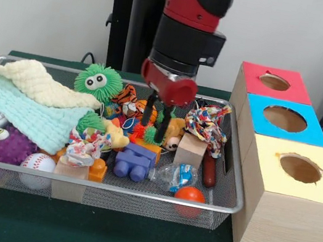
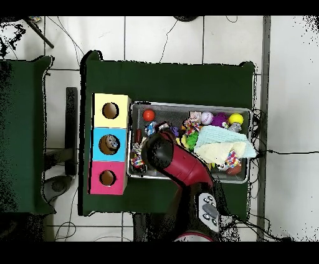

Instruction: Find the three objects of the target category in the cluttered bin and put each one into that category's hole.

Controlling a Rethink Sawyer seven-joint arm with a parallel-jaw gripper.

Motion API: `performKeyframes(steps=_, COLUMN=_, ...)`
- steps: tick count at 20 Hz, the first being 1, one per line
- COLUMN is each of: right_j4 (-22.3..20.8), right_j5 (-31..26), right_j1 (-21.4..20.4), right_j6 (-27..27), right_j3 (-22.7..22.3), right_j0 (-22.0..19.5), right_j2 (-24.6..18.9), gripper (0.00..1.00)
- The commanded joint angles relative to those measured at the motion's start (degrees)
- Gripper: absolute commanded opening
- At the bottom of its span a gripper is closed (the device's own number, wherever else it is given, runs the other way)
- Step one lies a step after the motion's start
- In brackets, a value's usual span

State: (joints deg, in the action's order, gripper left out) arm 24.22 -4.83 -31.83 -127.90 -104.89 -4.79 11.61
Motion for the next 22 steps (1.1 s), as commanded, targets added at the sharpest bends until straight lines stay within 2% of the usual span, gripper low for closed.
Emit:
performKeyframes(steps=1, right_j4=2.79, right_j5=-4.91, right_j1=3.01, right_j6=-10.92, right_j3=-0.08, right_j0=2.08, right_j2=-2.16, gripper=1.00)
performKeyframes(steps=5, right_j4=6.32, right_j5=-3.46, right_j1=5.17, right_j6=-14.28, right_j3=0.88, right_j0=3.07, right_j2=-0.46, gripper=1.00)
performKeyframes(steps=10, right_j4=10.13, right_j5=1.29, right_j1=7.81, right_j6=-16.48, right_j3=0.51, right_j0=2.10, right_j2=-2.25, gripper=1.00)
performKeyframes(steps=13, right_j4=12.25, right_j5=2.67, right_j1=9.95, right_j6=-16.77, right_j3=1.02, right_j0=3.32, right_j2=-1.35, gripper=1.00)
performKeyframes(steps=14, right_j4=12.90, right_j5=2.43, right_j1=10.44, right_j6=-16.65, right_j3=1.14, right_j0=3.70, right_j2=-1.10, gripper=1.00)
performKeyframes(steps=16, right_j4=15.61, right_j5=0.52, right_j1=12.07, right_j6=-17.20, right_j3=2.30, right_j0=6.50, right_j2=2.10, gripper=1.00)
performKeyframes(steps=17, right_j4=17.25, right_j5=-2.47, right_j1=12.25, right_j6=-18.46, right_j3=2.69, right_j0=8.07, right_j2=4.18, gripper=1.00)
performKeyframes(steps=19, right_j4=19.69, right_j5=-5.01, right_j1=12.75, right_j6=-19.82, right_j3=3.38, right_j0=9.94, right_j2=6.98, gripper=1.00)
performKeyframes(steps=22, right_j4=23.28, right_j5=-6.68, right_j1=15.18, right_j6=-21.13, right_j3=5.77, right_j0=11.50, right_j2=9.36, gripper=1.00)
